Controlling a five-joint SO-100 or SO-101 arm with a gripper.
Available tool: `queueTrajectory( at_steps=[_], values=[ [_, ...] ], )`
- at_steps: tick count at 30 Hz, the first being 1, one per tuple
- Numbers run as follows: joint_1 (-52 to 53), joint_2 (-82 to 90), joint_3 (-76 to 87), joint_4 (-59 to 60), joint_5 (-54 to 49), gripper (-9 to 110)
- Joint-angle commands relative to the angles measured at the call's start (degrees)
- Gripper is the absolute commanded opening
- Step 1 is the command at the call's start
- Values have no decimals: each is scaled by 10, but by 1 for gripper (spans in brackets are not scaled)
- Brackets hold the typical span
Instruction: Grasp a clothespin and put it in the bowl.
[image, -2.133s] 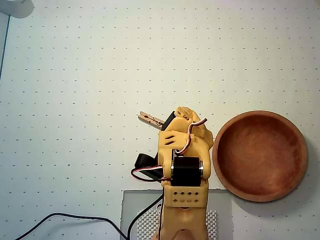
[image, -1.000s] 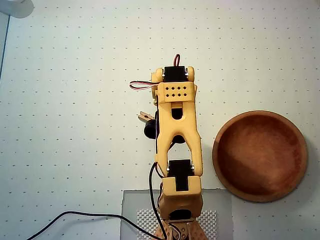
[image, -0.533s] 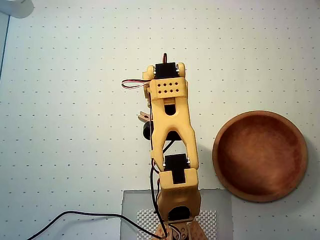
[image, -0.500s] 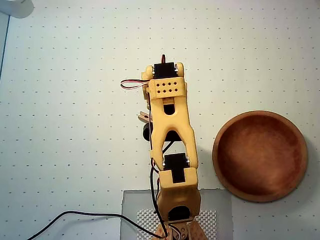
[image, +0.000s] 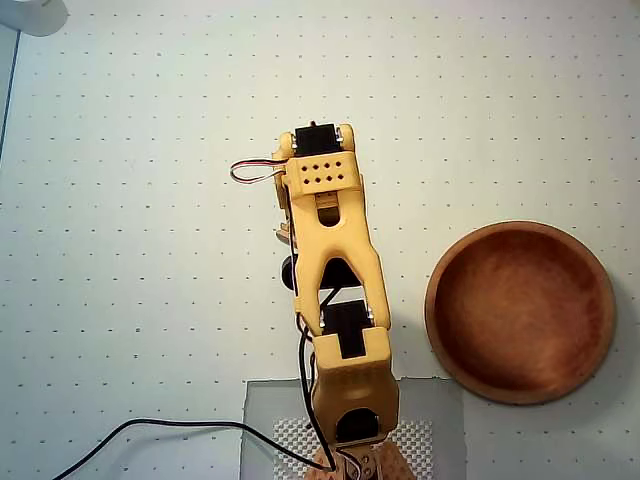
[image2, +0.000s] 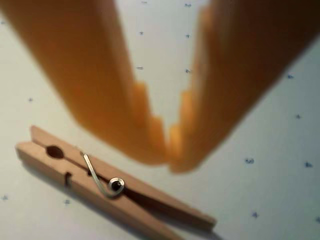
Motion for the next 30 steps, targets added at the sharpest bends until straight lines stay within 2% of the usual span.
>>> queueTrajectory(
  at_steps=[1,7,18,26,30],
  values=[
    [-16,13,-25,19,-7,-3],
    [-21,15,-33,18,-17,-3],
    [70,18,-116,18,-257,-3],
    [125,25,-133,18,-345,-3],
    [133,26,-127,19,-435,-3]
  ],
)
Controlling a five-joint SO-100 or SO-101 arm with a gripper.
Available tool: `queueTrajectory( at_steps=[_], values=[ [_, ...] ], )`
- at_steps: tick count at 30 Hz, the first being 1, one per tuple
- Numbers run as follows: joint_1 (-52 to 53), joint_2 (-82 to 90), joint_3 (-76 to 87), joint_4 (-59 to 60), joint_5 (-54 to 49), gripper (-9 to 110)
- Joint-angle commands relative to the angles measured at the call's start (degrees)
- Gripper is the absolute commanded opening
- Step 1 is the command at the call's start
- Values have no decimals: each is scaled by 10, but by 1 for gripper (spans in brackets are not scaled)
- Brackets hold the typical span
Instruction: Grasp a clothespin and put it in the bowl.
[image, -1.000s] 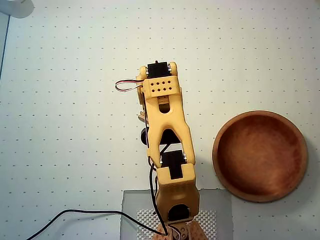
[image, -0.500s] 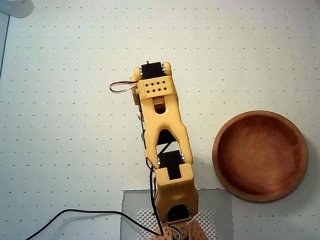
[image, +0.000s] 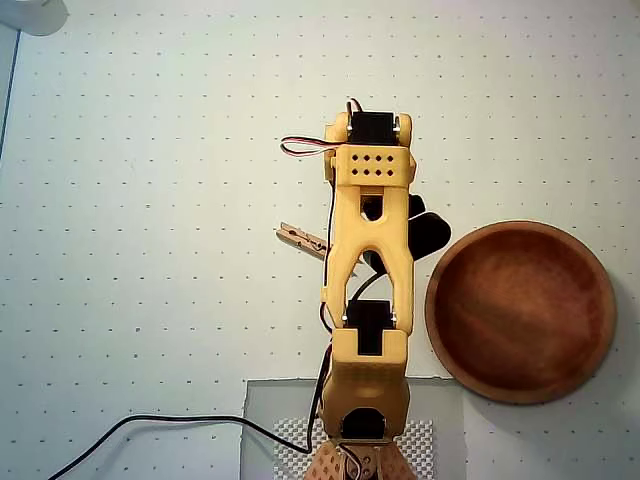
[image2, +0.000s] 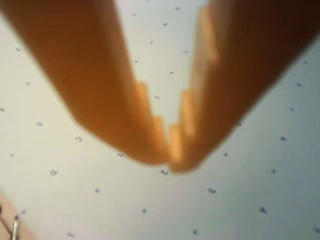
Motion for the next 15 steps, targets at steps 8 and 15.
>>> queueTrajectory(
  at_steps=[8,15],
  values=[
    [-40,27,21,18,-153,-3],
    [-90,37,65,18,-161,-3]
  ],
)
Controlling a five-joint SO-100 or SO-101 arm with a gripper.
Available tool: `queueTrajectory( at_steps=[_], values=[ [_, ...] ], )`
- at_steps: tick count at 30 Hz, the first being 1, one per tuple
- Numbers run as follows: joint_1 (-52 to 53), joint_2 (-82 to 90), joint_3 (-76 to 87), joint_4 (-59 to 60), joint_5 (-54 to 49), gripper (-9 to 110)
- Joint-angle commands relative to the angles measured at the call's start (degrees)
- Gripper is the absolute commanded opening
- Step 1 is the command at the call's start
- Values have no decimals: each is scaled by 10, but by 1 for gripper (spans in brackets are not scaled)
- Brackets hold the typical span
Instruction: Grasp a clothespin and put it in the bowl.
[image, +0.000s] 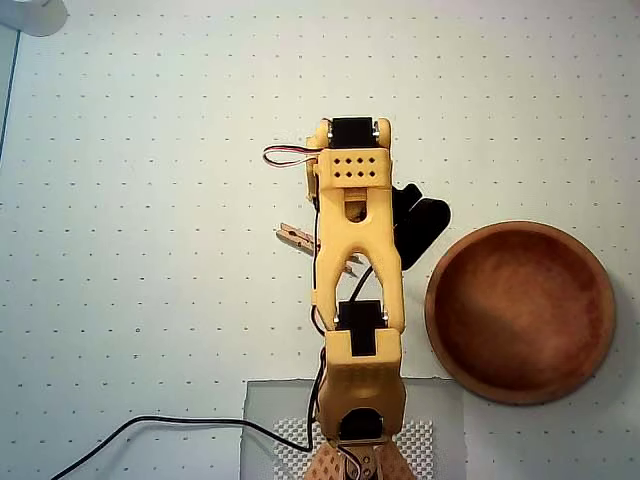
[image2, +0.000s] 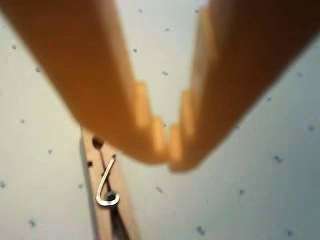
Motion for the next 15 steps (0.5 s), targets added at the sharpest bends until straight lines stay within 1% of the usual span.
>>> queueTrajectory(
  at_steps=[1,7,15],
  values=[
    [-37,41,-13,18,-9,-3],
    [-77,51,-46,18,-9,-3],
    [-79,47,-63,18,-11,-3]
  ],
)
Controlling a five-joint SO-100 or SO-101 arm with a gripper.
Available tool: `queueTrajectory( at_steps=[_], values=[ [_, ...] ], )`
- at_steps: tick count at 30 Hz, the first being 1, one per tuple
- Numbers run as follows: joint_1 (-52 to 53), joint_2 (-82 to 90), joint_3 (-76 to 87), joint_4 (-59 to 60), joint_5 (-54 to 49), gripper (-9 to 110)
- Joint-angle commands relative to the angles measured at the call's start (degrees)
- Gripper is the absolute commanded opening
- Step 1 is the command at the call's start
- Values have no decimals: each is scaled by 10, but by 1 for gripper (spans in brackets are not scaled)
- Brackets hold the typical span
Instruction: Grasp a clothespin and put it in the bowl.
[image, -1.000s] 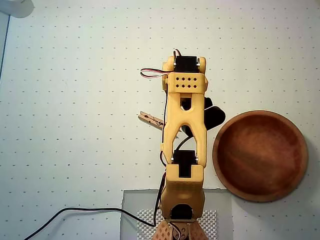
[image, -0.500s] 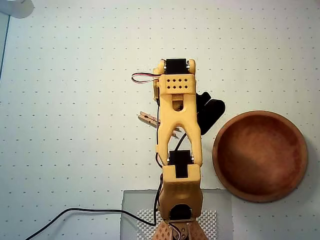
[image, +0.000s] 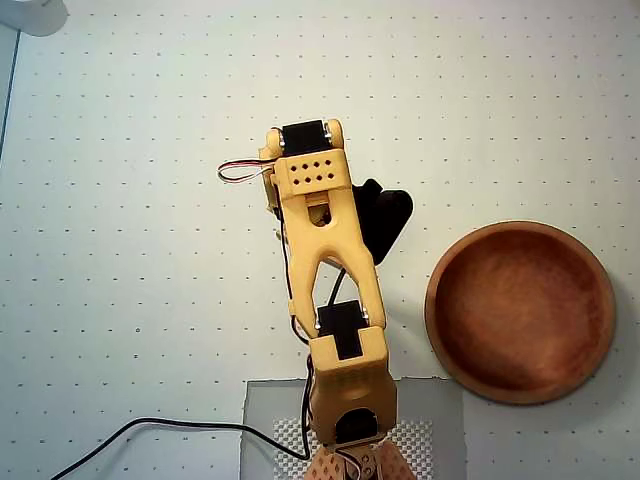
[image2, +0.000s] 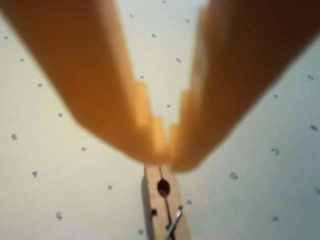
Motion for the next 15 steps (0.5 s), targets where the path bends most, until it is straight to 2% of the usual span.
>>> queueTrajectory(
  at_steps=[1,6,10,15],
  values=[
    [2,47,-37,18,-10,-2],
    [8,47,-39,18,-13,5],
    [26,42,-39,18,-65,15],
    [43,-12,-41,18,-110,21]
  ],
)
